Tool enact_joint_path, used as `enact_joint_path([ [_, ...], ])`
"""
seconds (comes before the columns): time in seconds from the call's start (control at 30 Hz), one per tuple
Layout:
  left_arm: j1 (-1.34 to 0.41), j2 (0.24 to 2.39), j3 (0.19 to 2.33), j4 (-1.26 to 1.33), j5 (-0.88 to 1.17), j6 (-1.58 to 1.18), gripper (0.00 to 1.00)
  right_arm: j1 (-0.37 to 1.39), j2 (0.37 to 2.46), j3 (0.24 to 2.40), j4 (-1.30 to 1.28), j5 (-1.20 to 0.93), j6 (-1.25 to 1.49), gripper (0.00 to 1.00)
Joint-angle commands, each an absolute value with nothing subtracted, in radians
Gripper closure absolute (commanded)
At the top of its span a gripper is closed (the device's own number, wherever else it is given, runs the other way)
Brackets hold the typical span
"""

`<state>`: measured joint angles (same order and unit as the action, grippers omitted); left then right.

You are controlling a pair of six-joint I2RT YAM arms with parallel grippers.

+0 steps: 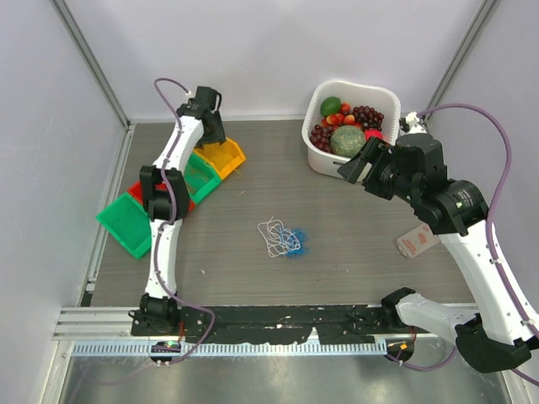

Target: Untangle the cables

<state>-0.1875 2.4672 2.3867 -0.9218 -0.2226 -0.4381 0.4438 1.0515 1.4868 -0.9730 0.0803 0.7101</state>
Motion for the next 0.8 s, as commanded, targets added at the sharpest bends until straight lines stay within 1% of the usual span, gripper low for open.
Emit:
enact_joint_path([
  [0.0, -0.186, 2.284, 2.372, -0.896, -0.140, -0.452, 0.36, 0.440, 1.045, 1.474, -0.943, 0.063, 0.710, 0.27],
  [0.03, -0.186, 2.263, 2.343, -0.878, -0.132, -0.454, 0.26, 0.440, 1.046, 1.474, -0.940, 0.063, 0.713, 0.27],
  [0.07, -0.189, 2.237, 2.307, -0.870, -0.129, -0.457, 0.22, 0.440, 1.045, 1.473, -0.940, 0.061, 0.715, 0.27],
  [0.1, -0.192, 2.208, 2.286, -0.862, -0.129, -0.457, 0.21, 0.439, 1.046, 1.471, -0.936, 0.058, 0.715, 0.27],
  [0.2, -0.209, 2.154, 2.223, -0.859, -0.158, -0.460, 0.22, 0.440, 1.045, 1.467, -0.930, 0.057, 0.713, 0.27],
  [0.27, -0.221, 2.119, 2.183, -0.868, -0.172, -0.460, 0.27, 0.440, 1.043, 1.460, -0.928, 0.057, 0.710, 0.27],
  [0.37, -0.255, 2.066, 2.103, -0.876, -0.167, -0.451, 0.29, 0.440, 1.045, 1.454, -0.927, 0.051, 0.693, 0.27],
  [0.53, -0.337, 1.968, 1.900, -0.787, -0.066, -0.420, 0.29, 0.440, 1.043, 1.428, -0.936, 0.028, 0.658, 0.27],
  [0.57, -0.351, 1.965, 1.872, -0.775, -0.043, -0.417, 0.29, 0.440, 1.045, 1.424, -0.937, 0.026, 0.658, 0.27],
  [0.63, -0.374, 1.973, 1.856, -0.769, -0.028, -0.400, 0.34, 0.440, 1.046, 1.422, -0.940, 0.015, 0.655, 0.28],
  [0.77, -0.400, 2.031, 1.838, -0.738, -0.069, -0.380, 0.35, 0.440, 1.029, 1.420, -0.937, 0.014, 0.663, 0.28],
])
